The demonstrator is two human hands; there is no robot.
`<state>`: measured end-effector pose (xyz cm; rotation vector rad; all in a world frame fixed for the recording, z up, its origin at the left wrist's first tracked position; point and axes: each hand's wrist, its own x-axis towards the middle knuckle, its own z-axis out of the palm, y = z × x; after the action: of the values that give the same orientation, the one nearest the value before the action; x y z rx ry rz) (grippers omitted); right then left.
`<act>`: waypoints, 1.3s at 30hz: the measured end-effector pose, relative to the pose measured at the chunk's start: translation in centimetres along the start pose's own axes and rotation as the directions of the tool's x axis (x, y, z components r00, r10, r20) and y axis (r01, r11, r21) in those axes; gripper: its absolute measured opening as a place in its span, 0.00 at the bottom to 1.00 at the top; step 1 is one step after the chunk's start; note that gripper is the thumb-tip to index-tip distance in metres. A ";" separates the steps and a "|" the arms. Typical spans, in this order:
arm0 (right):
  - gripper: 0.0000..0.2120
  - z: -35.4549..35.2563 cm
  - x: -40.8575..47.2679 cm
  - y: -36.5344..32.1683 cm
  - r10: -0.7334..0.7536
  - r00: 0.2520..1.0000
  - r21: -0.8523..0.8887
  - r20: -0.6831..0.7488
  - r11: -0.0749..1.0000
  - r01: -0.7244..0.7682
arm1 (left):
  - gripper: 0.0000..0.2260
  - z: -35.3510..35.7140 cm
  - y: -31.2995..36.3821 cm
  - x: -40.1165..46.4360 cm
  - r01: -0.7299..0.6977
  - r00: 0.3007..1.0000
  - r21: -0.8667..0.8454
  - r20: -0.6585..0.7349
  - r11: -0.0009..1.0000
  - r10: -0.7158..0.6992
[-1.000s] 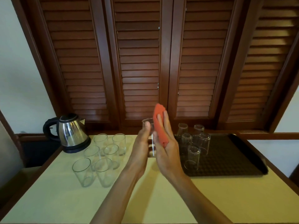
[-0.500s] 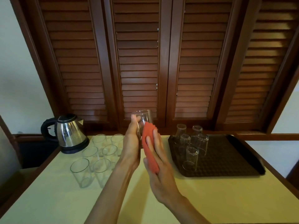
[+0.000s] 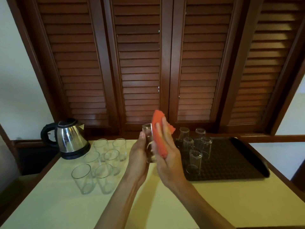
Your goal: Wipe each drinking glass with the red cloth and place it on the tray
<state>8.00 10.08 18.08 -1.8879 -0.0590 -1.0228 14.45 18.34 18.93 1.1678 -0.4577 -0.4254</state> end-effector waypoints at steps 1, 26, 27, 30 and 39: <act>0.25 0.4 -0.9 0.4 -0.078 0.995 -0.086 0.065 0.993 0.083 | 0.23 -0.1 0.4 0.2 0.006 0.999 -0.045 -0.037 0.999 -0.008; 0.26 0.3 1.8 1.4 0.125 0.991 0.200 -0.043 0.973 -0.114 | 0.21 -0.1 -0.1 1.7 -0.004 0.999 0.078 0.043 0.997 0.001; 0.26 0.5 2.0 1.2 0.072 0.997 0.121 -0.027 0.990 -0.068 | 0.20 -0.2 -0.2 1.7 -0.012 1.000 0.090 0.030 0.996 0.010; 0.25 1.6 -0.9 2.3 -0.094 0.987 -0.078 0.127 0.991 0.105 | 0.17 -0.7 0.6 2.6 -0.019 0.993 -0.022 -0.115 1.000 0.017; 0.27 2.1 -0.8 0.6 0.016 0.999 0.240 0.050 0.970 -0.028 | 0.29 -1.0 0.8 2.2 -0.006 1.000 -0.034 0.011 0.999 0.006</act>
<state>9.02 11.61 16.75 -1.6879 -0.1815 -0.9126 16.88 18.20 19.66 1.1318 -0.4622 -0.4329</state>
